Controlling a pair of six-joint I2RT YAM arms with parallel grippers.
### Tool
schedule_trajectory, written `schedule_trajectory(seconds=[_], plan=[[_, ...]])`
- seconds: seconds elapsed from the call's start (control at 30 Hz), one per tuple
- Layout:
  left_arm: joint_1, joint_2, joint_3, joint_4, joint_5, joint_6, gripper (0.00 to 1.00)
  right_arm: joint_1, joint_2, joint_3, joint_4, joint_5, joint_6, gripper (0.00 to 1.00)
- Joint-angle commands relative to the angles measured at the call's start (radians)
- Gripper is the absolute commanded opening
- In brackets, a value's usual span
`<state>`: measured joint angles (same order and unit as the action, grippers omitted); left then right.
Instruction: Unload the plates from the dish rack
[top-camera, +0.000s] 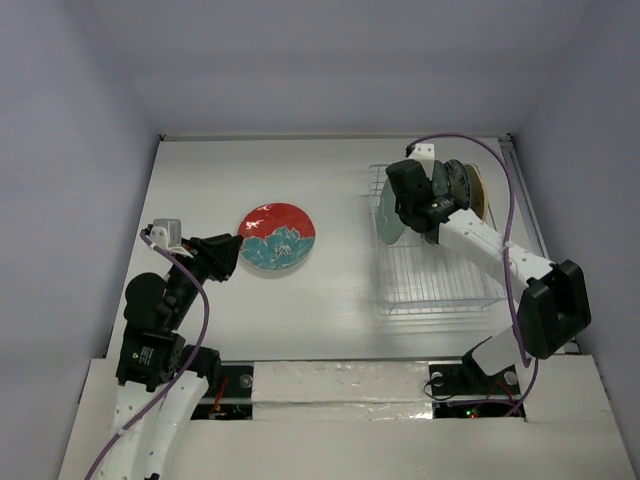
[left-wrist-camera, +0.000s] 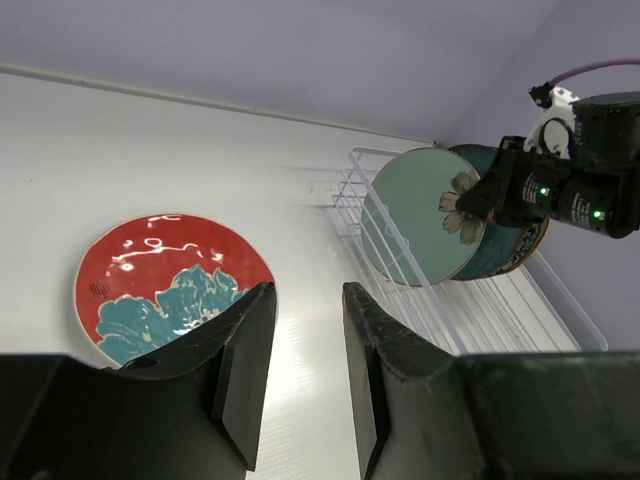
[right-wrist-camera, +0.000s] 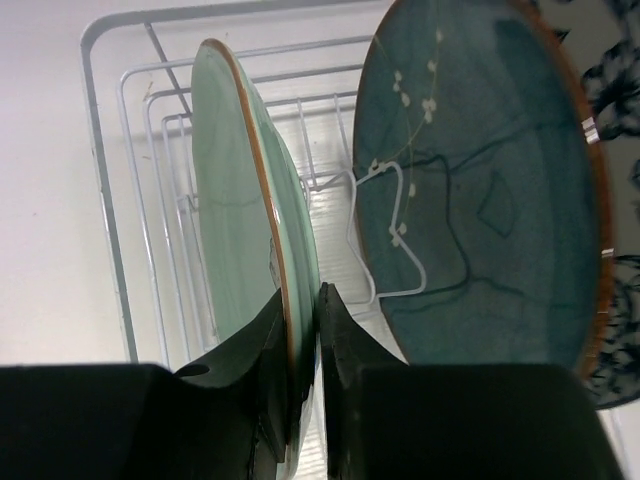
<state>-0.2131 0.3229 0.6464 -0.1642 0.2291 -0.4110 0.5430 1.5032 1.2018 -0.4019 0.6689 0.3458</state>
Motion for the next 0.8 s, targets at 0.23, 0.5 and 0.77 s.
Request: schedule_trajectory(seconds=[0.23,0.5,0.77], plan=[[0.014,-0.008,-0.008,0.043,0.016,-0.002,0.31,0.011,-0.121,0.292,-0.093,0.147,-0.136,0.00],[0.014,-0.010,-0.008,0.049,0.021,-0.002,0.33,0.100,-0.277,0.262,0.026,-0.038,-0.067,0.00],[0.023,-0.010,-0.010,0.046,0.021,-0.002,0.34,0.170,-0.118,0.134,0.485,-0.518,0.272,0.00]])
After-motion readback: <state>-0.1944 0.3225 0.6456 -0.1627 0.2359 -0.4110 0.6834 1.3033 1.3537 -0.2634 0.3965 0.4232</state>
